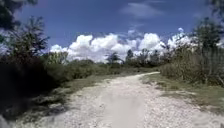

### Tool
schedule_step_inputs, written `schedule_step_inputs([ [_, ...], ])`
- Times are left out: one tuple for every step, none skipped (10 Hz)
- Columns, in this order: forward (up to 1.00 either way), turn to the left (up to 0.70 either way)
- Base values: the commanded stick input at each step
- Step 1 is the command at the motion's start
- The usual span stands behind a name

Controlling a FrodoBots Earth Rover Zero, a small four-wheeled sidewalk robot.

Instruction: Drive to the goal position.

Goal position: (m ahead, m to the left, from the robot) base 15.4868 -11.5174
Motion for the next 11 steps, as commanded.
schedule_step_inputs([
  [0.5, 0.0],
  [0.5, 0.0],
  [0.5, 0.0],
  [0.5, 0.0],
  [0.5, 0.0],
  [0.5, 0.0],
  [0.5, 0.0],
  [0.5, 0.0],
  [0.5, 0.0],
  [0.5, 0.0],
  [0.5, 0.0],
])
